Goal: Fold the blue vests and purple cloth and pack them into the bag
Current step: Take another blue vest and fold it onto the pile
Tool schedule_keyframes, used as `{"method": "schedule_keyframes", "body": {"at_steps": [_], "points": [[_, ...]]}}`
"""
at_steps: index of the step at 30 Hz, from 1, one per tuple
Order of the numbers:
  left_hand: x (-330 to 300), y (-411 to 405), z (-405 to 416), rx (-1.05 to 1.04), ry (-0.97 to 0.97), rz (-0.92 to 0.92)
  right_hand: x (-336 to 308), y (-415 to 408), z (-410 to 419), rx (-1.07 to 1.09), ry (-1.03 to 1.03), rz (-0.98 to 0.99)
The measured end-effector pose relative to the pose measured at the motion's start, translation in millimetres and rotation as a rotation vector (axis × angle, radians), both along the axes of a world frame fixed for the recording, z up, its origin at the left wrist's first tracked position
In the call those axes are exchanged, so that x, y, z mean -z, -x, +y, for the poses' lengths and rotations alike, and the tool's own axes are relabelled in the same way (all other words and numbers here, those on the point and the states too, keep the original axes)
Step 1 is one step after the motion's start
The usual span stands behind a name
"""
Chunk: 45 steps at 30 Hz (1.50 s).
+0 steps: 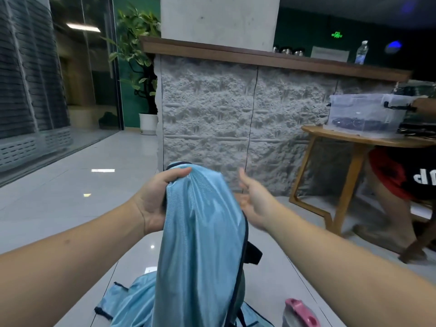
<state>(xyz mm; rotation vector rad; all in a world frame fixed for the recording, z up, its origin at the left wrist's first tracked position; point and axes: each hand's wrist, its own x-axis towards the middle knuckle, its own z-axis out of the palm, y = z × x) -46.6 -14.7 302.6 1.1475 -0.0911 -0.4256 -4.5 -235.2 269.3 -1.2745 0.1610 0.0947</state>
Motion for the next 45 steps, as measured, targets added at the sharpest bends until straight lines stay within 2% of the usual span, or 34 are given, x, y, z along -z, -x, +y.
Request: {"method": "schedule_keyframes", "body": {"at_steps": [2,4,10,12,14,16,17,20,22,25,27,34,38,41,45], "points": [[-3.7,-1.3,0.1,-0.045,0.007,0.009,24.1,16.9,9.0,-0.156,0.041,0.13],[-7.6,-3.1,0.4,-0.083,0.025,0.014,41.8,31.9,13.3,-0.273,0.053,0.175],[-22.7,-2.4,-1.0,-0.143,0.002,-0.002,39.7,52.1,15.5,-0.341,-0.153,0.099],[-27.3,-2.7,-3.2,-0.197,-0.019,0.009,29.2,54.3,15.9,-0.404,-0.094,-0.002],[-30.4,-3.5,-4.7,-0.223,-0.054,0.017,17.0,51.7,15.6,-0.438,0.119,-0.098],[-31.6,-4.7,-4.1,-0.245,-0.083,0.021,2.7,47.3,15.6,-0.362,0.336,-0.16],[-31.5,-6.6,-1.8,-0.264,-0.075,0.022,-4.2,46.0,13.8,-0.304,0.367,-0.168],[-24.2,-11.3,6.7,-0.31,0.045,0.024,-21.8,45.6,8.3,-0.218,0.269,-0.167],[-15.2,-9.8,11.3,-0.257,0.099,0.029,-28.8,46.3,7.8,-0.208,0.251,-0.144],[-2.9,1.7,10.3,-0.072,-0.054,0.007,-31.6,45.4,9.2,-0.197,0.208,-0.119],[2.5,1.3,10.8,-0.024,-0.192,-0.021,-32.6,43.2,8.0,-0.162,0.196,-0.102],[1.7,-10.2,11.9,-0.15,-0.244,-0.04,-37.0,40.1,-10.8,-0.051,0.339,0.017],[0.5,-12.0,5.2,-0.189,-0.375,-0.117,-38.9,36.8,-11.7,0.065,0.288,-0.035],[-2.4,-11.6,2.1,-0.293,-0.433,-0.107,-35.0,34.9,-10.7,0.042,0.253,-0.105],[-2.9,-11.6,-1.1,-0.365,-0.39,-0.098,-34.5,37.1,-7.6,-0.006,0.423,-0.114]]}}
